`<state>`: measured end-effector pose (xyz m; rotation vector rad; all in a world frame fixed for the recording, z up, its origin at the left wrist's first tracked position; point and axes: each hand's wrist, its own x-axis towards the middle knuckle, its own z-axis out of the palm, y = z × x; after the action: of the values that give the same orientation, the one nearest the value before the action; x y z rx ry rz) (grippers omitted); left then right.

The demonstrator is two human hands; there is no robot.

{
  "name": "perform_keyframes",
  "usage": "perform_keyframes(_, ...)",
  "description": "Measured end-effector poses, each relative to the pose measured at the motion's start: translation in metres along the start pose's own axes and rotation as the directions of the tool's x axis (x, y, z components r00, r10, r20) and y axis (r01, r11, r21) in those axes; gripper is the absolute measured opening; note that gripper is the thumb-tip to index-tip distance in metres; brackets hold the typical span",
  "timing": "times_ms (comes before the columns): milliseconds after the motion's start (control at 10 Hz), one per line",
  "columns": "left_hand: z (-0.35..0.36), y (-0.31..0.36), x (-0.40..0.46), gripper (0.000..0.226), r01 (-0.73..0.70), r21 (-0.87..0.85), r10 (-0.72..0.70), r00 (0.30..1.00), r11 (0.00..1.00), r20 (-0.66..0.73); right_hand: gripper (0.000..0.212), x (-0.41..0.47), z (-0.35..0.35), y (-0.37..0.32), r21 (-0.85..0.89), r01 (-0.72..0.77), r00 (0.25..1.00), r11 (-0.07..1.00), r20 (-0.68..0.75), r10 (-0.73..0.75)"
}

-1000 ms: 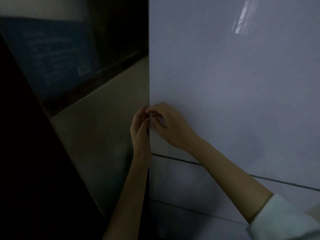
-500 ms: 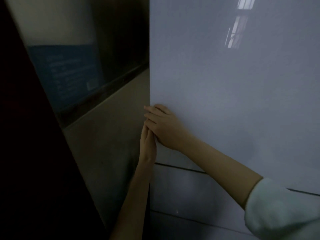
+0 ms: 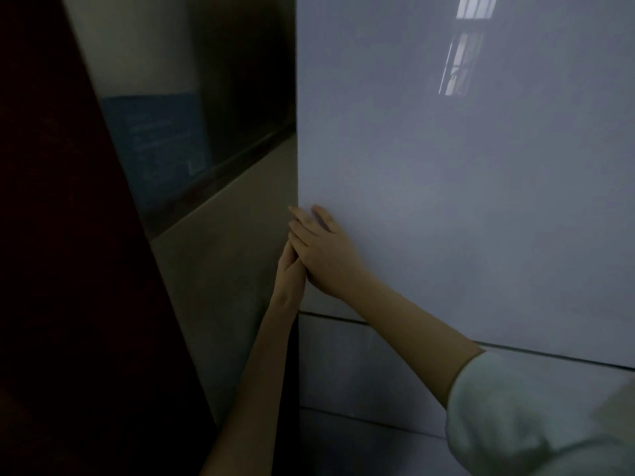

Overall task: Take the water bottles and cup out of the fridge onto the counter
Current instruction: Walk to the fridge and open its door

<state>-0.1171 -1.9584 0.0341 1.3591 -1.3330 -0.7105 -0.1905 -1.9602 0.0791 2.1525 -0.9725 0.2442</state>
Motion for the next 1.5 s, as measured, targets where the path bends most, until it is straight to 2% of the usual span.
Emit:
perform_keyframes(100,0.008,-0.005,0.014,0.025,-0.126,0.15,0.174,0.916,0.981,-0.362,0.046,-0.001,-0.005,-0.001,0.001,-0.018,0.999,1.0,0.039,0.017)
perform_keyframes(200,0.016,0.0,0.034,0.038,-0.204,0.289,0.285,0.918,0.935,-0.275,0.049,-0.001,-0.009,-0.001,-0.034,0.02,0.997,0.999,0.079,-0.017)
perform_keyframes(300,-0.008,0.015,0.016,0.031,0.172,0.032,-0.166,0.975,0.985,-0.147,0.05,-0.001,-0.012,0.003,-0.016,0.044,0.991,0.999,0.124,-0.041)
perform_keyframes(400,-0.006,0.01,0.001,0.021,0.004,-0.001,-0.004,0.999,1.0,0.05,0.05,0.0,-0.013,0.002,-0.013,0.052,0.99,0.999,0.135,-0.05)
perform_keyframes(500,0.013,0.017,0.014,0.035,-0.053,0.261,0.099,0.981,0.964,-0.168,0.051,0.0,-0.016,0.002,-0.013,0.054,0.988,0.998,0.142,-0.051)
perform_keyframes(600,0.009,0.013,0.01,0.035,-0.12,0.372,0.146,0.988,0.92,-0.04,0.049,-0.003,-0.018,-0.001,0.004,0.034,0.992,0.999,0.121,-0.034)
perform_keyframes(700,-0.015,0.013,-0.027,0.074,0.036,-0.049,-0.024,0.972,0.998,0.233,0.047,-0.015,-0.017,-0.009,-0.047,0.044,0.998,0.998,0.054,-0.042)
perform_keyframes(800,-0.013,-0.005,-0.023,0.048,-0.107,0.006,0.107,0.993,0.994,-0.043,0.048,-0.021,-0.02,-0.016,-0.074,0.034,0.999,0.997,-0.01,-0.035)
perform_keyframes(900,0.008,0.001,-0.025,0.039,-0.213,0.23,0.227,0.973,0.95,-0.038,0.048,-0.025,-0.027,-0.019,-0.063,0.032,0.998,0.998,-0.055,-0.036)
perform_keyframes(1000,-0.028,0.001,-0.049,0.04,-0.085,0.138,0.092,0.994,0.987,-0.05,0.049,-0.032,-0.039,-0.024,-0.088,0.034,0.999,0.996,-0.037,-0.038)
perform_keyframes(1100,-0.039,-0.007,-0.07,0.04,-0.151,0.155,0.149,0.988,0.976,0.025,0.049,-0.041,-0.048,-0.029,-0.094,0.051,0.997,0.994,-0.047,-0.056)
perform_keyframes(1200,-0.033,0.002,-0.088,0.043,-0.175,-0.019,0.175,0.984,0.984,-0.013,0.05,-0.052,-0.057,-0.034,-0.095,0.067,0.994,0.993,-0.079,-0.075)
perform_keyframes(1300,-0.039,0.002,-0.106,0.046,-0.172,-0.045,0.17,0.985,0.984,-0.042,0.049,-0.066,-0.068,-0.04,-0.092,0.089,0.983,0.992,-0.153,-0.102)
perform_keyframes(1500,-0.042,0.018,-0.161,0.046,-0.081,-0.217,0.061,0.993,0.973,-0.097,0.05,-0.105,-0.102,-0.057,-0.064,0.098,0.976,0.993,-0.189,-0.109)
